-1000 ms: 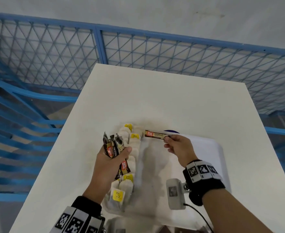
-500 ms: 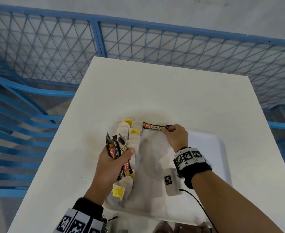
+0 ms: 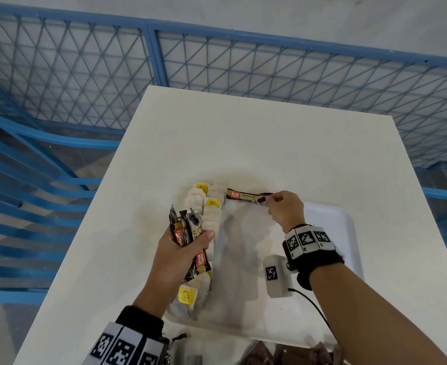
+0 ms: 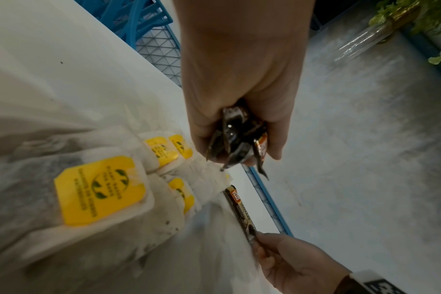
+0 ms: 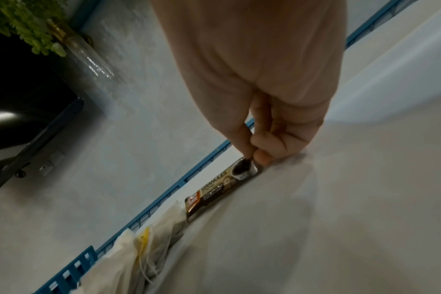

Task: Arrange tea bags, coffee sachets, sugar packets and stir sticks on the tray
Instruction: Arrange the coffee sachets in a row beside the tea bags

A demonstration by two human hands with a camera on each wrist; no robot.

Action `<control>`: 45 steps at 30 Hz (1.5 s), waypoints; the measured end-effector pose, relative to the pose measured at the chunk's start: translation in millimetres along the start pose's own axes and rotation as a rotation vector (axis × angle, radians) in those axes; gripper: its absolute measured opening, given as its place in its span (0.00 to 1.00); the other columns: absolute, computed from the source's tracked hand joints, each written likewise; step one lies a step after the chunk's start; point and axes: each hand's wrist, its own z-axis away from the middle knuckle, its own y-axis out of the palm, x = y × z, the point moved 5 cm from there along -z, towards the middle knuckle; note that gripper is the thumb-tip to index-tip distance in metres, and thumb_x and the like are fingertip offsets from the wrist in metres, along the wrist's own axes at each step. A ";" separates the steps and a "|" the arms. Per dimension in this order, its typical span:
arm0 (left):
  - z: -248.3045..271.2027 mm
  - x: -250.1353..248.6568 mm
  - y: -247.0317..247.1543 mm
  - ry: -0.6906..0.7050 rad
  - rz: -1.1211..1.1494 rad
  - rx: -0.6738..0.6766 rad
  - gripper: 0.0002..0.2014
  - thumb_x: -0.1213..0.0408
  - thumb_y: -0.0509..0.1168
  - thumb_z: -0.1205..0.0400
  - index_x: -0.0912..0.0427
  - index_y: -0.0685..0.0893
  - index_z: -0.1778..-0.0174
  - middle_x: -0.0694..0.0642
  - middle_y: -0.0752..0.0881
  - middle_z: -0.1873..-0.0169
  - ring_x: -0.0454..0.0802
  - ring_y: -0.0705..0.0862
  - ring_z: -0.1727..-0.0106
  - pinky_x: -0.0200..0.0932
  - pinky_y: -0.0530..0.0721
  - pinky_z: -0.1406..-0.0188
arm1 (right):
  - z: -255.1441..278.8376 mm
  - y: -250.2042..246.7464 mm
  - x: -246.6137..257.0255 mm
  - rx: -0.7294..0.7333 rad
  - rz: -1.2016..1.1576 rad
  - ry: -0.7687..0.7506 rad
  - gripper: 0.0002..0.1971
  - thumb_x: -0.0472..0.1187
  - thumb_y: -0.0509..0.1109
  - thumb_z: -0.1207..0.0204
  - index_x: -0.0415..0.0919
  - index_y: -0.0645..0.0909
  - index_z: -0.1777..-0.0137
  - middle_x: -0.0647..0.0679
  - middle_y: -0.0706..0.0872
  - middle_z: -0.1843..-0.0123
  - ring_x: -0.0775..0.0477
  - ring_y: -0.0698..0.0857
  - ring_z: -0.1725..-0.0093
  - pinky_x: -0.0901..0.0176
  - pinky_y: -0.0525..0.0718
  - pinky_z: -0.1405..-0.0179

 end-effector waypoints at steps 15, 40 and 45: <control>2.7 0.6 8.8 -0.052 0.105 0.061 0.14 0.58 0.72 0.30 0.56 0.85 0.49 0.53 0.88 0.64 0.43 0.87 0.66 0.43 0.83 0.63 | 37.1 -5.0 23.5 -0.020 -0.064 -0.097 0.06 0.40 0.67 0.23 0.38 0.80 0.52 0.49 0.83 0.60 0.56 0.77 0.67 0.78 0.72 0.75; 11.4 -1.7 5.8 0.037 0.084 0.073 0.07 0.68 0.72 0.27 0.61 0.86 0.53 0.56 0.88 0.67 0.48 0.85 0.63 0.39 0.84 0.63 | 143.4 12.2 38.3 0.638 -0.476 -0.157 0.06 0.34 0.70 0.24 0.40 0.75 0.54 0.45 0.86 0.58 0.52 0.85 0.61 0.62 0.82 0.60; 18.1 -1.6 13.1 0.064 0.034 0.133 0.10 0.70 0.73 0.28 0.65 0.86 0.52 0.50 0.88 0.70 0.41 0.84 0.70 0.32 0.81 0.71 | 144.5 15.2 35.1 0.615 -0.497 -0.124 0.06 0.40 0.69 0.23 0.43 0.74 0.58 0.46 0.84 0.55 0.53 0.81 0.56 0.61 0.79 0.55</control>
